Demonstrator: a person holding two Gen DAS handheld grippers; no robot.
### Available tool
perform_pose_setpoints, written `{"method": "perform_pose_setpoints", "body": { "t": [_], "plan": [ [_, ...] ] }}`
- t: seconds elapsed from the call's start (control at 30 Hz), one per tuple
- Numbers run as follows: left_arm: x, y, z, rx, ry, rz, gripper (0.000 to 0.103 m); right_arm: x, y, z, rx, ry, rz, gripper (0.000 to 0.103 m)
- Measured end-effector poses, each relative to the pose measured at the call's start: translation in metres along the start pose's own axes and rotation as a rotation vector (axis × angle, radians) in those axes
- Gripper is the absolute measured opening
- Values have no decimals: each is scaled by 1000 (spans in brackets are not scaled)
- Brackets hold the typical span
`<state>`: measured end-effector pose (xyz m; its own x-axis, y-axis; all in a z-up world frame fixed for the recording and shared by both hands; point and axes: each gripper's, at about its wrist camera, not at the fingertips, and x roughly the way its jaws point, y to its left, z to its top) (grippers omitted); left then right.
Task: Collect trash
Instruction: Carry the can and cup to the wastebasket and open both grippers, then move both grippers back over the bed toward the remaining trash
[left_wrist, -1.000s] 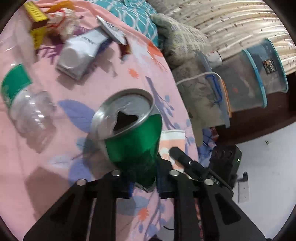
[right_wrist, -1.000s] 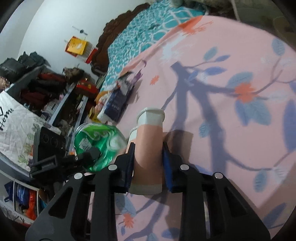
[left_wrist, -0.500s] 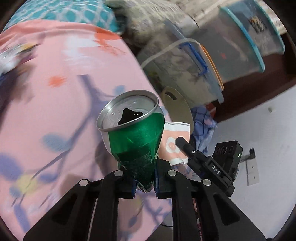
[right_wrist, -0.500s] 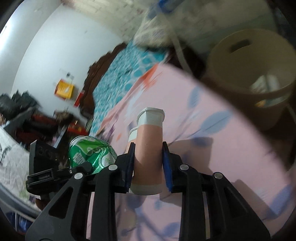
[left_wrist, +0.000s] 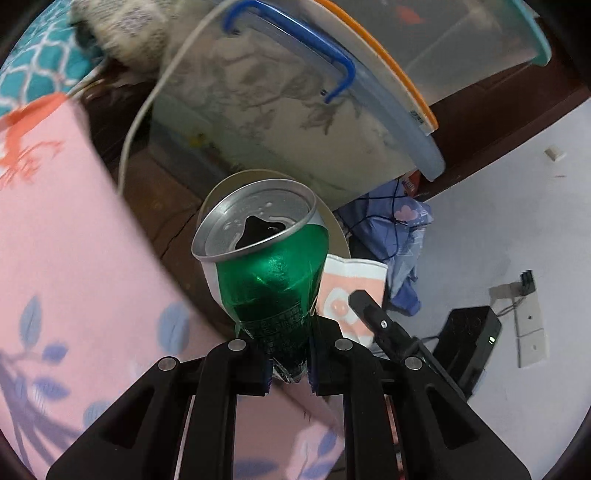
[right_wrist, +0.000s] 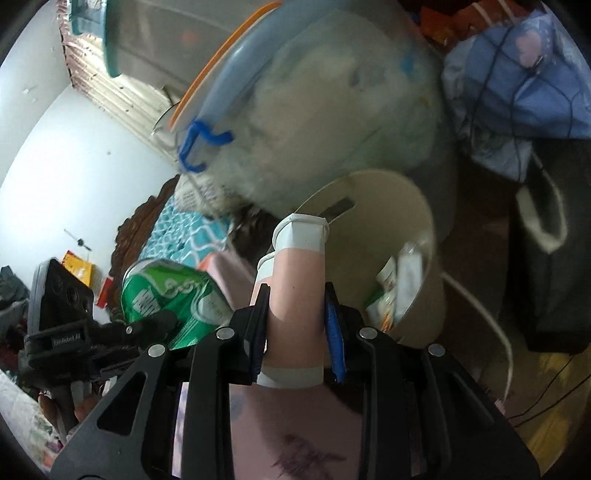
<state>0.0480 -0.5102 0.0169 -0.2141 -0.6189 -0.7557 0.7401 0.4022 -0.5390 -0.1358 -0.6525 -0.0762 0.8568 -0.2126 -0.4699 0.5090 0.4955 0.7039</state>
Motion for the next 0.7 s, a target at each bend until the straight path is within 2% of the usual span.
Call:
{"method": "perform_pose_setpoints", "body": {
  "t": [0.1,0.13,0.17,0.2,0.33,0.47,0.57,0.7],
  "plan": [
    [25,-9,14,10,14,28,13,8,-5,4,-7,-15,-30,38],
    [31,-10,16,11,19,42,20,12,-6,5,-7,-15,-44,46],
    [42,-9,19,0,29,79,41,17,-8,7,-4,-2,-64,65],
    [46,-8,19,-16,23,99,48,19,-11,7,11,2,-78,70],
    [40,-3,13,-33,14,71,49,11,-15,5,43,-33,-62,71],
    [7,-6,-4,33,-34,65,49,0,-16,-6,83,-40,-28,71],
    [-23,-9,-26,104,-95,111,49,-9,-6,-19,91,-30,7,71],
    [-66,0,-62,167,-176,231,49,-19,14,-41,76,-11,50,71]
  ]
}}
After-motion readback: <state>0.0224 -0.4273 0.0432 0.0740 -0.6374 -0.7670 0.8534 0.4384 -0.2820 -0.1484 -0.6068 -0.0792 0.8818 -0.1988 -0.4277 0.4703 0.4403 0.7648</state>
